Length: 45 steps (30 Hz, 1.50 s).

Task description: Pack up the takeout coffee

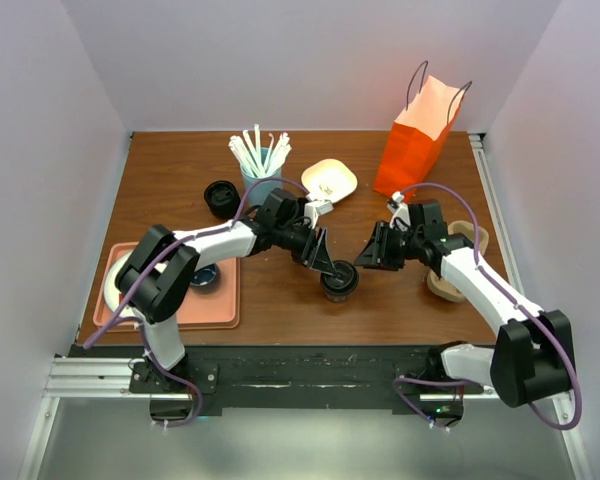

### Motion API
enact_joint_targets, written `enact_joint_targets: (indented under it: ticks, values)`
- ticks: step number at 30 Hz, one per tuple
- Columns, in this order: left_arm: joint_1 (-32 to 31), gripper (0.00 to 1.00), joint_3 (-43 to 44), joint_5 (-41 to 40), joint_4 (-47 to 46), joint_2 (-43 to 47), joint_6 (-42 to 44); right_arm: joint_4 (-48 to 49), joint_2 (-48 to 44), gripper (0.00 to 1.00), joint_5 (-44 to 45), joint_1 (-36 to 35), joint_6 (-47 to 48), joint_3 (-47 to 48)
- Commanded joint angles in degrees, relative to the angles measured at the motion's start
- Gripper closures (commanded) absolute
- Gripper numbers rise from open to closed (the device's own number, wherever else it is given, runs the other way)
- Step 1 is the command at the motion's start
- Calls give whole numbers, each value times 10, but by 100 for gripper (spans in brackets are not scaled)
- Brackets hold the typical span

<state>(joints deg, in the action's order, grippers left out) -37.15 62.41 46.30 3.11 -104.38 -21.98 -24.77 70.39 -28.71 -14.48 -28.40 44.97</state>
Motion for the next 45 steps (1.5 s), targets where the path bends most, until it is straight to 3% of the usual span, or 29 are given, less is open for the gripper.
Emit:
enact_joint_targets:
  ticks: [1,6,15,19,25,29,33,38,45]
  values:
    - [1,49,-28,-125,112,-55,85,34,18,60,-60,2,17,-8]
    - [1,49,-19,-136,124,-64,89,80,38,61,-118,2,14,-39]
    - [0,49,-20,-163,134,-66,90,98,26,78,-81,2,-24,-114]
    - [1,49,-26,-169,132,-64,87,119,-10,80,-77,2,-39,-153]
    - [1,50,-37,-184,131,-58,78,115,-35,72,-71,2,-35,-140]
    - [0,50,-60,-191,116,-39,62,36,-50,62,-11,2,-45,-51]
    - [0,50,-86,-193,99,-33,44,-24,-55,62,5,2,-49,-9]
    - [-2,50,-98,-193,87,-28,32,-30,-103,64,-15,2,-77,-36]
    - [-2,50,-97,-190,87,-32,28,50,-155,66,-79,2,-125,-115]
